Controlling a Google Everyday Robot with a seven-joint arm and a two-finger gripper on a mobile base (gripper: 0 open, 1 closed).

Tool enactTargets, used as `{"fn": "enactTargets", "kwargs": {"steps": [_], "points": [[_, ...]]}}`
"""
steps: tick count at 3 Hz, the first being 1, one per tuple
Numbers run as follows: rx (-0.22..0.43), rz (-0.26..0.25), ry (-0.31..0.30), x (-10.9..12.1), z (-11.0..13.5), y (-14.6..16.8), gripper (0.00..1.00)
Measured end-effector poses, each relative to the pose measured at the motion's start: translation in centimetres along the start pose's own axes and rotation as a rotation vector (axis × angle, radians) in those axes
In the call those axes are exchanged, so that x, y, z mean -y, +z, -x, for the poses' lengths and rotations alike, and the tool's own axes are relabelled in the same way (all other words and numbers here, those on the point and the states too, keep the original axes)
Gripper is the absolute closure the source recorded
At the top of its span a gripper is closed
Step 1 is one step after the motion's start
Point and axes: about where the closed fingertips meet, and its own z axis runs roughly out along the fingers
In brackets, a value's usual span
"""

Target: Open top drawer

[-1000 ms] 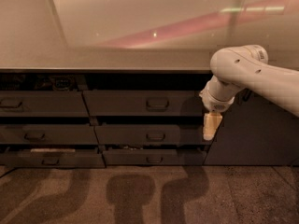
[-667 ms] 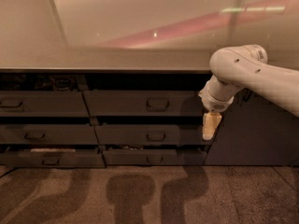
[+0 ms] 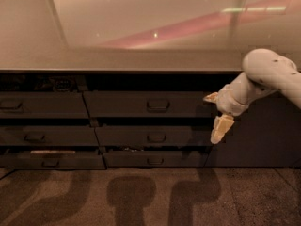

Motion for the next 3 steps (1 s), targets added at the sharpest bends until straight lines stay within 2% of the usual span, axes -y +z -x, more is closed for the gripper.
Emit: {"fn": "enactTargets", "kwargs": {"steps": [1, 2, 3], "points": [[0.111, -0.01, -0.037, 1.1, 0.8, -1.3, 0.0], [0.104, -0.001, -0.026, 0.7, 0.3, -0.7, 0.0], [0.094, -0.106, -0.063, -1.6, -0.8, 0.5, 0.0]]}}
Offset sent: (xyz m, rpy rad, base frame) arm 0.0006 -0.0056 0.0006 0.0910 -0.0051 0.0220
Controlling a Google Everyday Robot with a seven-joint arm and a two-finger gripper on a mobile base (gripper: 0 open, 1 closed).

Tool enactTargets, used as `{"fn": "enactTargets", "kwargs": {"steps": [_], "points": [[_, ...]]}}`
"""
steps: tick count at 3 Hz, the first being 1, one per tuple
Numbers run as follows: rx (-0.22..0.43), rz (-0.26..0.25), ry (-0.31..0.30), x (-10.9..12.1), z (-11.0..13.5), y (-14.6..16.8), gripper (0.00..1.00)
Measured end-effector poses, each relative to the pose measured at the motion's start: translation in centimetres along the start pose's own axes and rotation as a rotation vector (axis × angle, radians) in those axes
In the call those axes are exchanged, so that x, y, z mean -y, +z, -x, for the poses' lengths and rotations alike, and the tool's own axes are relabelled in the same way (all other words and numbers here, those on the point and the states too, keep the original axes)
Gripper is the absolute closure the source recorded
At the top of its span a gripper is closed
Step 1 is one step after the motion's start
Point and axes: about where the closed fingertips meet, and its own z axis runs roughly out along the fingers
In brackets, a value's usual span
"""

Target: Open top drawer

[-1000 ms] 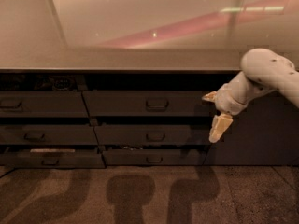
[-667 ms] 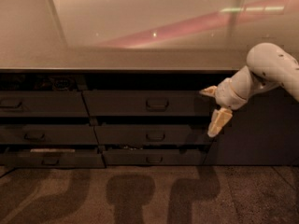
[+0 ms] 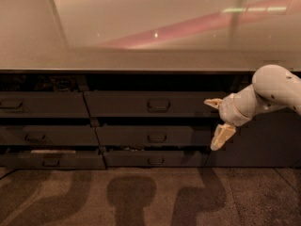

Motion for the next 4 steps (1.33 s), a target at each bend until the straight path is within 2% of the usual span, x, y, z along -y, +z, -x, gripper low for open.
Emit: {"fn": "enactTargets", "kwargs": {"steps": [2, 3, 4], "points": [[-0.01, 0.007, 0.017, 0.9, 0.1, 0.0, 0.0], [-0.048, 0.028, 0.077, 3.7, -0.6, -0.2, 0.0], [-0.094, 0.014, 0.113, 7.0, -1.0, -1.0, 0.0]]}}
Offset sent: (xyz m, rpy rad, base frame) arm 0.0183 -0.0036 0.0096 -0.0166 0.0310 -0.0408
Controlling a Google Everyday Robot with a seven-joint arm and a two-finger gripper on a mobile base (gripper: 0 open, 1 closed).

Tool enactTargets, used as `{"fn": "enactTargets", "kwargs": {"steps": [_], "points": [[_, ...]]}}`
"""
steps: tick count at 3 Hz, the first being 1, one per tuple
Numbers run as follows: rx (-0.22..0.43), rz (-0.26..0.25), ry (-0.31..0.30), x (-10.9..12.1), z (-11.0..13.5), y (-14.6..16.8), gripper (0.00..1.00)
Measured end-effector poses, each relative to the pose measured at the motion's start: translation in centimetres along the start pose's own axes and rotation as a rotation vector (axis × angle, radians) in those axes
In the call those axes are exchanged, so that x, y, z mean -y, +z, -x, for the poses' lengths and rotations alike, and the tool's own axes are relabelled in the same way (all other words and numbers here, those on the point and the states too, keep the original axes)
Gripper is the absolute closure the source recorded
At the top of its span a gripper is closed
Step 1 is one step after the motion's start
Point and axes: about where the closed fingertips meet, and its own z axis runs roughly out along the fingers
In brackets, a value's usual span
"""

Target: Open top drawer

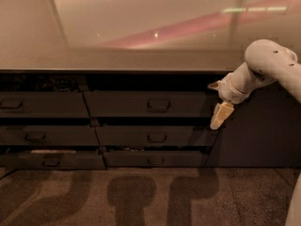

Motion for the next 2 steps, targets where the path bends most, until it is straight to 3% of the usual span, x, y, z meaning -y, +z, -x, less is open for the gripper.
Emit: {"fn": "enactTargets", "kwargs": {"steps": [2], "points": [[0.001, 0.026, 0.034, 0.5, -1.0, 1.0, 0.0]]}}
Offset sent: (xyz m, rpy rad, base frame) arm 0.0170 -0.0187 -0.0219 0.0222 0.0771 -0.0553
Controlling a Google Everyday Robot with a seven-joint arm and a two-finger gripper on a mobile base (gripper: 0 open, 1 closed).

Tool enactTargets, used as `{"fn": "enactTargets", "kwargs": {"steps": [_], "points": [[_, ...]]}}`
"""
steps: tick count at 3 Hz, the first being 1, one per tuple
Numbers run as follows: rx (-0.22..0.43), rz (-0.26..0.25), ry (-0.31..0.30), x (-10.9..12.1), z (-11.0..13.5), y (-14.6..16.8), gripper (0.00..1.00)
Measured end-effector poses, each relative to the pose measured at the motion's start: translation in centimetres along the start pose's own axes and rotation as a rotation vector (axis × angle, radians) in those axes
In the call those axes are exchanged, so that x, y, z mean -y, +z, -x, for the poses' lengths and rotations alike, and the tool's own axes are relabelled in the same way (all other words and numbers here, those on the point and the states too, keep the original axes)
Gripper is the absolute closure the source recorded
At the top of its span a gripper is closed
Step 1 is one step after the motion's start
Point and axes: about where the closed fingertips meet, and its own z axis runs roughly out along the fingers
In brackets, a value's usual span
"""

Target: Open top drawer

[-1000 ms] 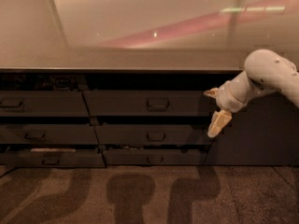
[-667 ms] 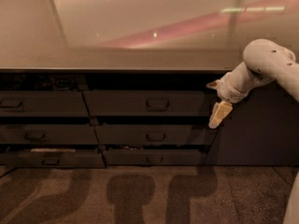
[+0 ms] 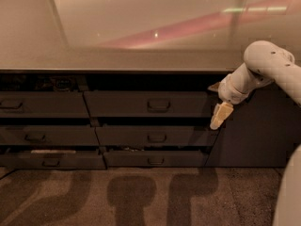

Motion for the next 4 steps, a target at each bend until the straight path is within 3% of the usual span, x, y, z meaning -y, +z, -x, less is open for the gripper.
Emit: {"fn": "enactTargets", "kwargs": {"steps": [1, 2, 4], "points": [[0.0, 0.025, 0.042, 0.7, -2.33, 1.86, 0.0], [0.0, 0.025, 0.042, 0.7, -2.33, 1.87, 0.0], [0.0, 0.025, 0.042, 0.69, -2.33, 1.87, 0.42]]}}
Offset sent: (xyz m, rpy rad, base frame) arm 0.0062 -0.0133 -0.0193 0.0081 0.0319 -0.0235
